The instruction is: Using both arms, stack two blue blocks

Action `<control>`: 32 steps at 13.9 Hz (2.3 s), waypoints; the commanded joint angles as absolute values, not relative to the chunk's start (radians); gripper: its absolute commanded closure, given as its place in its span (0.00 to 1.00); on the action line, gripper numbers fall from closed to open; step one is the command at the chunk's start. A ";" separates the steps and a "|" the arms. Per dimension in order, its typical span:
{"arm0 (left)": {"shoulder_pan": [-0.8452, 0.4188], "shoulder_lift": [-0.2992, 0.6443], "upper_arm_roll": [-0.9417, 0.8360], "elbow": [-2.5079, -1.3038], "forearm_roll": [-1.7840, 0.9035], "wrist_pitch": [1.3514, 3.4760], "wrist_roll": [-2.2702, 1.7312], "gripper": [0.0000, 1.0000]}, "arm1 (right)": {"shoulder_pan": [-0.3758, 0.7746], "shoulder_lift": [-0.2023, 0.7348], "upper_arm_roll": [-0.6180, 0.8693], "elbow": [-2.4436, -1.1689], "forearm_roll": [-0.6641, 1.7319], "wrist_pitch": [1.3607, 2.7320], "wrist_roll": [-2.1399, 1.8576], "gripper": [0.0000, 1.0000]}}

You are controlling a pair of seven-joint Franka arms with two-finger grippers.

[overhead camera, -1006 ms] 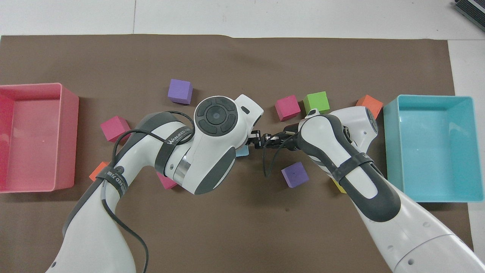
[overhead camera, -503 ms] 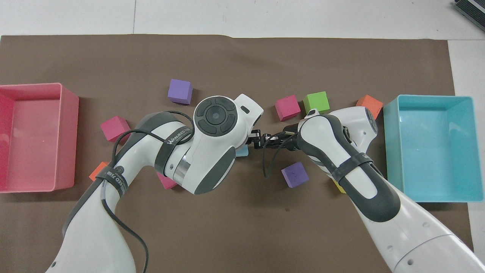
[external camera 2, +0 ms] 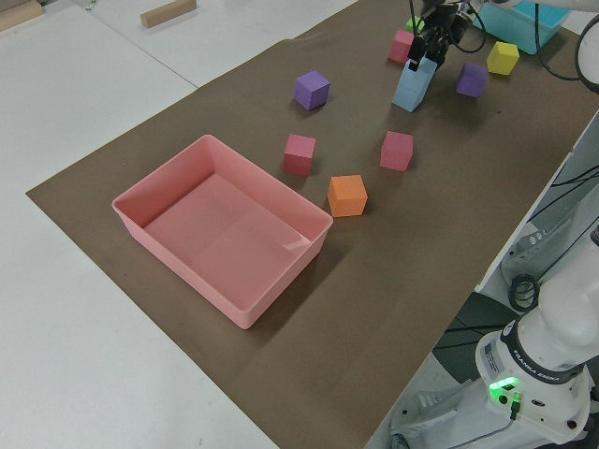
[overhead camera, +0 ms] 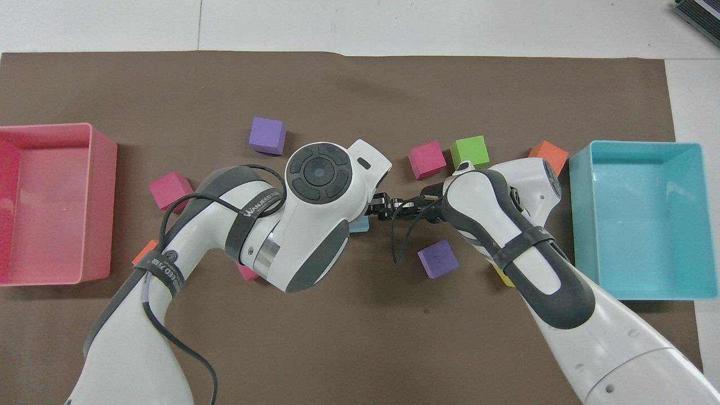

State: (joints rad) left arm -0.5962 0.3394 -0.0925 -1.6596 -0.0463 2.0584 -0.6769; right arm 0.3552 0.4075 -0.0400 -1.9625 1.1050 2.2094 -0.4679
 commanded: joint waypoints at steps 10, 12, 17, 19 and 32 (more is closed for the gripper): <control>-0.444 -0.063 -0.069 -1.902 -0.052 1.852 -0.456 0.00 | 0.267 0.270 -0.058 -1.948 0.720 2.221 -0.440 0.90; -0.372 -0.089 -0.069 -1.891 -0.052 1.835 -0.379 0.00 | 0.252 0.232 -0.058 -1.944 0.573 2.214 -0.407 0.01; -0.181 -0.112 -0.066 -1.781 -0.052 1.718 -0.125 0.00 | 0.213 0.167 -0.060 -1.850 0.231 2.059 -0.182 0.00; -0.128 -0.101 -0.064 -1.705 -0.051 1.649 -0.049 0.00 | 0.192 0.166 -0.060 -1.769 0.128 1.935 -0.117 0.00; -0.072 -0.023 -0.077 -1.491 -0.055 1.419 -0.026 0.00 | 0.054 -0.032 -0.063 -1.686 -0.009 1.709 -0.100 0.00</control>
